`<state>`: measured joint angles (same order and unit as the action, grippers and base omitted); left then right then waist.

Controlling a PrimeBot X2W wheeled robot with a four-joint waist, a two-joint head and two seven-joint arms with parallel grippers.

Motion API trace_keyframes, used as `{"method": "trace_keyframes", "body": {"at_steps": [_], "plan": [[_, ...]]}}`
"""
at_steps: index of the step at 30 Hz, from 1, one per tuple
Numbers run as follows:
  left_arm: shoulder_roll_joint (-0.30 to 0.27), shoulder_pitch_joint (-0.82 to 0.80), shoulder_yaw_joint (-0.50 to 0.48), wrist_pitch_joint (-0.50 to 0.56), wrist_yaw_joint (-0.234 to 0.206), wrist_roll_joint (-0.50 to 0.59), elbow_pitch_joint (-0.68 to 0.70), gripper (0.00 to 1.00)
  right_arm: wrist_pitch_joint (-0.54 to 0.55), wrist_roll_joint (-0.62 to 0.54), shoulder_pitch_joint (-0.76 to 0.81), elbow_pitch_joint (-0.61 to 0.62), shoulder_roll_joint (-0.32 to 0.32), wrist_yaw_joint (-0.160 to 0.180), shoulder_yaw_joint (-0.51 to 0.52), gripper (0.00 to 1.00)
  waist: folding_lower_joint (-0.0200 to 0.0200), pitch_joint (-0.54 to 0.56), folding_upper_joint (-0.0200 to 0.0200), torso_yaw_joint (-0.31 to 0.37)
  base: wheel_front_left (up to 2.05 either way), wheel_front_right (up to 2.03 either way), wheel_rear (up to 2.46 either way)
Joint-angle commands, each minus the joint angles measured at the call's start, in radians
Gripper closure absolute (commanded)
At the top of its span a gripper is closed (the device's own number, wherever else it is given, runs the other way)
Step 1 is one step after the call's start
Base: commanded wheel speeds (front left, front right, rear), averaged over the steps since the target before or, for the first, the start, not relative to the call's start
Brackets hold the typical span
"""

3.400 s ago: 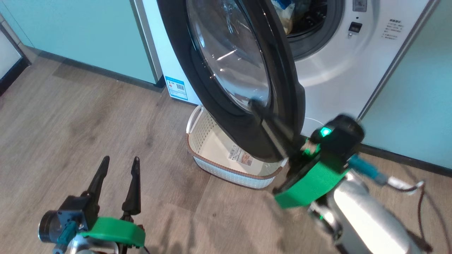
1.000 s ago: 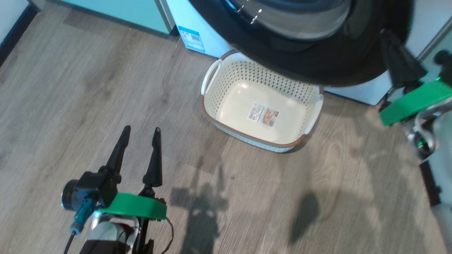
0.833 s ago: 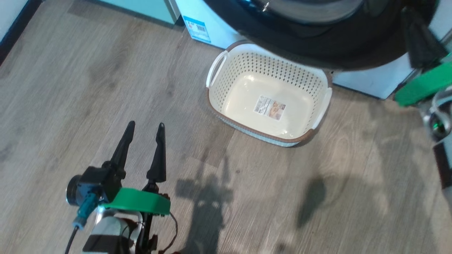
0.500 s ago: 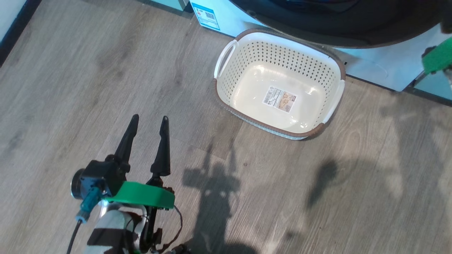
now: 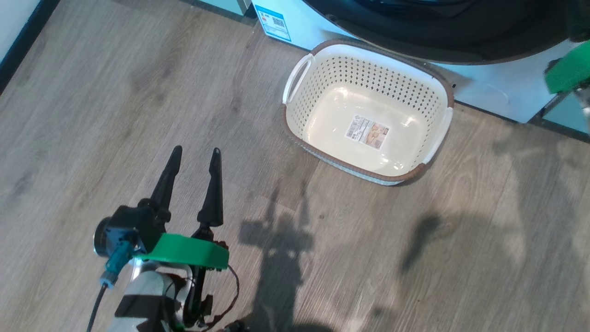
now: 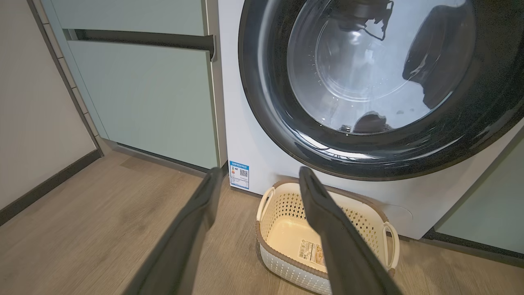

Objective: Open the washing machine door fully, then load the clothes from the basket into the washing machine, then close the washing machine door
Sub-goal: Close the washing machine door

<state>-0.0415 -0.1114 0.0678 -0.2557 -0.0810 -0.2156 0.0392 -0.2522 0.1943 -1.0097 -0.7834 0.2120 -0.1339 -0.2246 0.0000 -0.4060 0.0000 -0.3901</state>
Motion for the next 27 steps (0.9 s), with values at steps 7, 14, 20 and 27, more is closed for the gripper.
{"method": "trace_keyframes", "body": {"at_steps": [7, 14, 20, 27], "plan": [[-0.009, 0.007, -0.052, -0.006, 0.014, 0.014, 0.023, 0.00, -0.010, 0.056, 0.156, 0.132, -0.047, 0.003, -0.136, 1.00, 0.0000, 0.049, 0.0000, 0.048, 0.00, 0.00, 0.00], [-0.014, 0.020, -0.063, -0.006, 0.030, 0.034, 0.023, 0.00, -0.010, 0.076, 0.332, 0.291, -0.073, 0.003, -0.114, 1.00, 0.0000, 0.103, 0.0000, 0.111, 0.00, 0.00, 0.00], [-0.030, 0.040, -0.065, -0.006, 0.044, 0.044, 0.009, 0.00, -0.010, 0.054, 0.503, 0.451, -0.107, 0.003, -0.048, 1.00, 0.0000, 0.165, 0.0000, 0.185, 0.00, 0.00, 0.00], [-0.050, 0.059, -0.064, 0.004, 0.048, 0.045, 0.009, 0.00, -0.010, 0.038, 0.632, 0.547, -0.137, 0.003, -0.014, 0.00, 0.0000, 0.218, 0.0000, 0.263, 0.00, 0.00, 0.00]]}}
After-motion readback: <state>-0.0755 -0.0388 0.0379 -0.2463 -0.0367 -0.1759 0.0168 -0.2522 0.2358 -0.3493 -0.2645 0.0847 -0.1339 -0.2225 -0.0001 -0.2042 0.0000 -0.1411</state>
